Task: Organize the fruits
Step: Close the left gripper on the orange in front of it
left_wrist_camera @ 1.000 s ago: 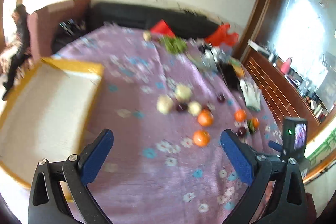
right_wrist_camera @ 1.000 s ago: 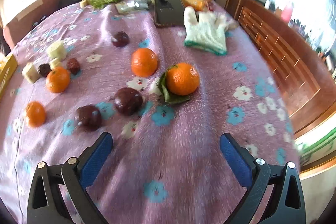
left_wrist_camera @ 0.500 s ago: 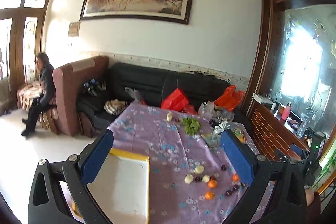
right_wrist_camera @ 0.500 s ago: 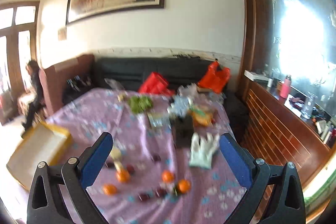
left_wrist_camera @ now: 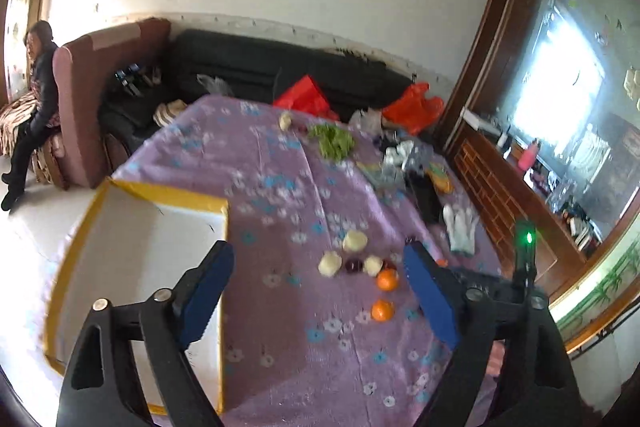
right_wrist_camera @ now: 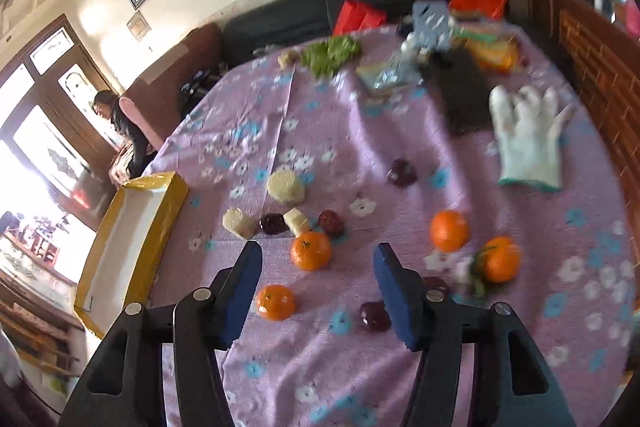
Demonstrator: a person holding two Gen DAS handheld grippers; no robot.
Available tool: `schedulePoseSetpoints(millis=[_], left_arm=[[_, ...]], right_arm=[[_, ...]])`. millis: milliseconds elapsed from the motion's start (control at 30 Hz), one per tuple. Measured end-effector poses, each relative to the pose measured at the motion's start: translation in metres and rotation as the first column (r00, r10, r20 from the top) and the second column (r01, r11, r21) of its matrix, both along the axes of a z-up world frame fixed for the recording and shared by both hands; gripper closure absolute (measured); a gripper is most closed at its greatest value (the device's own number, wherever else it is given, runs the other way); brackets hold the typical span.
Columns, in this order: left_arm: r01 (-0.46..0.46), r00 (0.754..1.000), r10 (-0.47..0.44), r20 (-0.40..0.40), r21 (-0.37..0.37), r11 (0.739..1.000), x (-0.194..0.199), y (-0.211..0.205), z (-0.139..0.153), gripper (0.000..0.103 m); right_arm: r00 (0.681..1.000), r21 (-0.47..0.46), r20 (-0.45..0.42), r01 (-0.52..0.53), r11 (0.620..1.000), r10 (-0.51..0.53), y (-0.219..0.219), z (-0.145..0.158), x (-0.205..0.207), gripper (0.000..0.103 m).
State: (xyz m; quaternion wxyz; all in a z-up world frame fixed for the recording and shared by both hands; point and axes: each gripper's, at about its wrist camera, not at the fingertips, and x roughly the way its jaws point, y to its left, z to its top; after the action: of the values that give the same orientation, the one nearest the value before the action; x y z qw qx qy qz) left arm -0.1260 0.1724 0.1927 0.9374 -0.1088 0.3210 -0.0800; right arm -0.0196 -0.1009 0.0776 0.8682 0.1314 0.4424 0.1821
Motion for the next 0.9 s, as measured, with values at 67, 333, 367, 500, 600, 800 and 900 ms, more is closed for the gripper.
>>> schedulePoseSetpoints(millis=[67,333,367,500,600,800,900], left_arm=[[0.024,0.998,-0.023,-0.054,0.017,1.0,0.009,-0.013,-0.029,0.021],[0.139,0.979,-0.122,-0.164,0.091,0.986,0.038,-0.053,-0.095,0.022],[0.149,0.976,-0.132,-0.175,0.09,0.985,0.042,-0.056,-0.1,0.024],[0.183,0.962,-0.161,-0.221,0.086,0.979,0.053,-0.067,-0.12,0.03],[0.196,0.954,-0.17,-0.245,0.084,0.977,0.061,-0.073,-0.129,0.03],[0.271,0.932,-0.244,-0.268,0.069,0.96,0.08,-0.106,-0.142,0.031],[0.313,0.917,-0.281,-0.282,0.073,0.947,0.093,-0.126,-0.151,0.031]], right_arm=[[0.999,-0.006,-0.026,-0.024,1.0,0.024,0.013,-0.015,0.016,0.04],[0.992,-0.032,-0.082,-0.096,0.995,0.093,0.037,-0.053,0.048,0.04],[0.991,-0.032,-0.087,-0.107,0.994,0.104,0.039,-0.056,0.049,0.04],[0.989,-0.051,-0.07,-0.137,0.989,0.133,0.046,-0.062,0.046,0.041],[0.986,-0.036,-0.073,-0.154,0.987,0.151,0.045,-0.063,0.045,0.061],[0.992,0.044,-0.069,-0.107,0.993,0.11,0.023,-0.058,0.038,0.061],[0.997,0.052,-0.039,-0.066,0.996,0.068,0.009,-0.048,0.032,0.061]])
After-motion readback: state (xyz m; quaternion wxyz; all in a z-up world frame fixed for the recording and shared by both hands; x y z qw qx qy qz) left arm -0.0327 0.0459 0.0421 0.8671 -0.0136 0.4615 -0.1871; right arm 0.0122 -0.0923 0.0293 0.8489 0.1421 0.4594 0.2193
